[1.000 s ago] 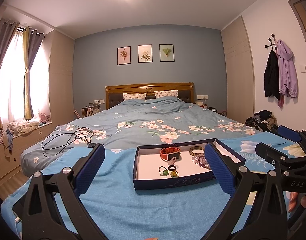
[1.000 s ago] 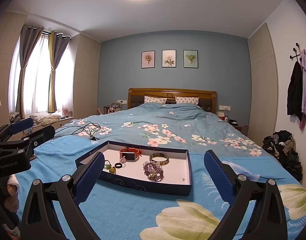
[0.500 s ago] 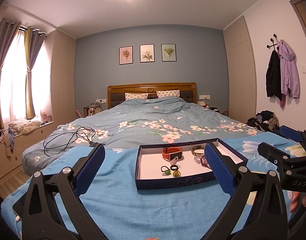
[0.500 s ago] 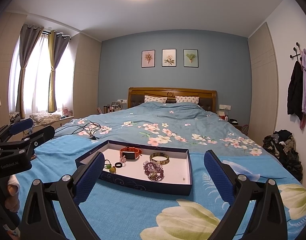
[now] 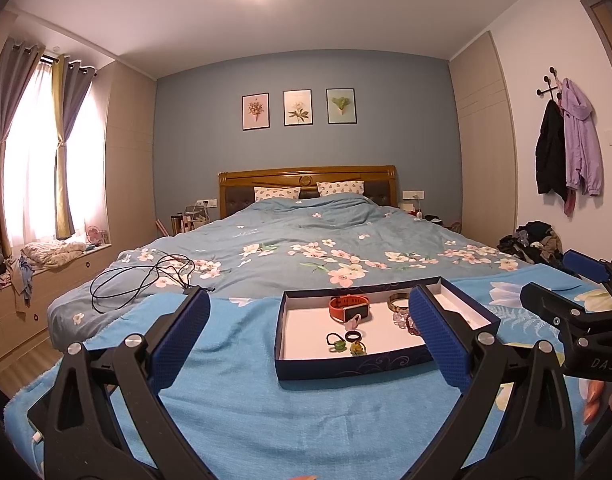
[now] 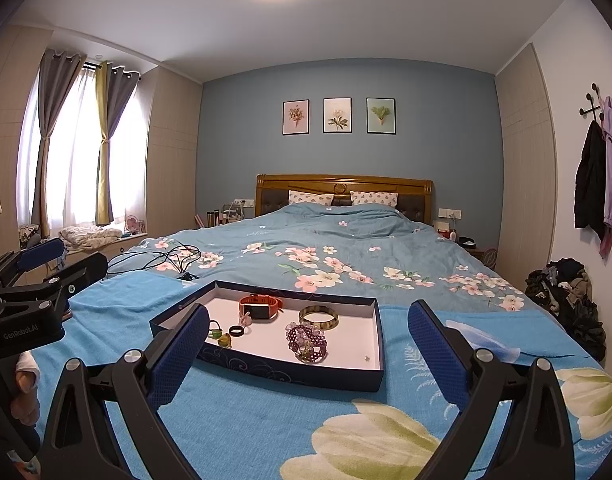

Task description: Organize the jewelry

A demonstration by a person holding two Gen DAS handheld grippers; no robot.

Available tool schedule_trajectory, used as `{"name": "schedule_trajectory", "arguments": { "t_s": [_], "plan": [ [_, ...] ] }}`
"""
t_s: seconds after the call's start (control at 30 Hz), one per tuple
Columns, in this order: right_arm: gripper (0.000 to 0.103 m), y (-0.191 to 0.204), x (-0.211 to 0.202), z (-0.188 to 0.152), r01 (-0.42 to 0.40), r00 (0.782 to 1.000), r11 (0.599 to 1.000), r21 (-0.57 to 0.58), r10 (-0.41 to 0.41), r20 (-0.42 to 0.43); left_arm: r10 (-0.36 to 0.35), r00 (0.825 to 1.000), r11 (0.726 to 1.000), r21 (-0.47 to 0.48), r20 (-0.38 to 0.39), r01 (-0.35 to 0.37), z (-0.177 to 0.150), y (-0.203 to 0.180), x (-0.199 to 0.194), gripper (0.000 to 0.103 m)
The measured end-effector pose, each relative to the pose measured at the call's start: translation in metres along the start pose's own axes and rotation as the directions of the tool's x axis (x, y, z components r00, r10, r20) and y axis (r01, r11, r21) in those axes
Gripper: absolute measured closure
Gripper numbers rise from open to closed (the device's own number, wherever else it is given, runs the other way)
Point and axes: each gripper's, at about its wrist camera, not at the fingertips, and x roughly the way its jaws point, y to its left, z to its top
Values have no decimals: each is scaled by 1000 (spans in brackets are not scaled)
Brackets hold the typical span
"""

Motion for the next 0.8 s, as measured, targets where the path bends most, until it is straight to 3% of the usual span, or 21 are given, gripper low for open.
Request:
{"name": "schedule_trajectory", "arguments": {
  "t_s": [0.8],
  "plan": [
    [7, 0, 3, 0, -3, 1000, 1000, 6, 3, -9, 4, 1000, 1000, -4, -3, -4, 0, 2, 1, 5]
  ]
}}
